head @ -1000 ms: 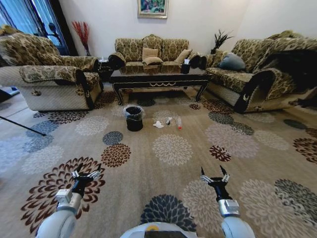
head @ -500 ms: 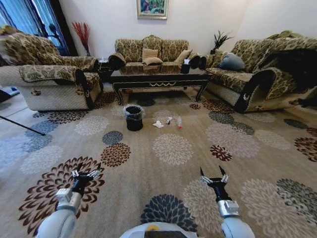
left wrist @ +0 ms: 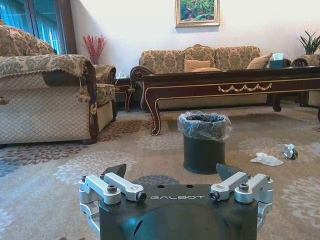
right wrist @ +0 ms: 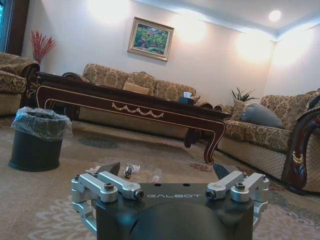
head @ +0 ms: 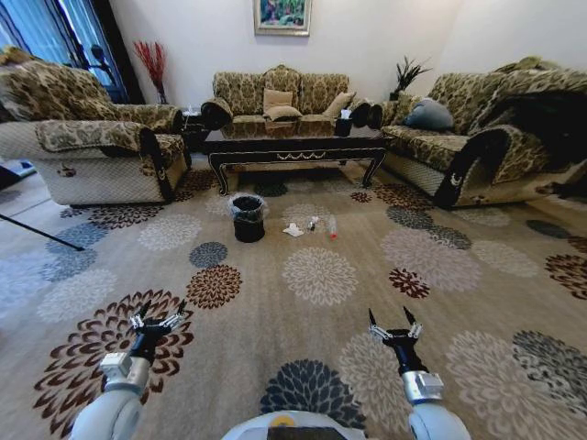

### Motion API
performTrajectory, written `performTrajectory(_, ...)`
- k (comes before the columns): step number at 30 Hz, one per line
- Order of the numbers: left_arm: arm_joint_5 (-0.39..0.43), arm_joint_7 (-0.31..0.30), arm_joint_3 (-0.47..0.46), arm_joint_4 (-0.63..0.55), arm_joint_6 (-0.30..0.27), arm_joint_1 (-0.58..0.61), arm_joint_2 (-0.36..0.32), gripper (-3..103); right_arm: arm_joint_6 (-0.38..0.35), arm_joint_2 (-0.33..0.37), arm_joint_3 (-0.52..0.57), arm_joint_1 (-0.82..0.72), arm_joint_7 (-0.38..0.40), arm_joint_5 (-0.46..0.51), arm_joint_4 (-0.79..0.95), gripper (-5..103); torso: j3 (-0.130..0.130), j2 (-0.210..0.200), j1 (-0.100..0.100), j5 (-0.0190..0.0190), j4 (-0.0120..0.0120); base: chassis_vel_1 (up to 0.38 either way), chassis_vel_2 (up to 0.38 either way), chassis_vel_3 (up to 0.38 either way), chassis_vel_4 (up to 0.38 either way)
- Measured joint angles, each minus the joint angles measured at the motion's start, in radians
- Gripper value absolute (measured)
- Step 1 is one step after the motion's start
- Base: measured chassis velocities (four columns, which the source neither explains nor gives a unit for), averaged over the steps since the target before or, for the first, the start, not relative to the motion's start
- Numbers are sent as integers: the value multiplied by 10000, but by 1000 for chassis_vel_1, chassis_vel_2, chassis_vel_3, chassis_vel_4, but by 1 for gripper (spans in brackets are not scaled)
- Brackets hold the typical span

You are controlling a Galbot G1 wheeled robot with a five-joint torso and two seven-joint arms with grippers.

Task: Move to the front of the table and pick up the trash from the floor, then place it into the trash bin.

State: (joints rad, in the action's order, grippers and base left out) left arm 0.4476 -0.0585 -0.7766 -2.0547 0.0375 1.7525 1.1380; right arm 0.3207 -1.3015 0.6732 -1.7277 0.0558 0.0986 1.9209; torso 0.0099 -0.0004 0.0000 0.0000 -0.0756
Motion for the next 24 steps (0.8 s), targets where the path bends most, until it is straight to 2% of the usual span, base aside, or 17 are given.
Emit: performTrajectory(24,-24,10,129,-51,-13,-27,-9,100,75,-47,-131,-14,30,-207,-60,100,39,-1,0,-1,-1,-112,112,108,-110)
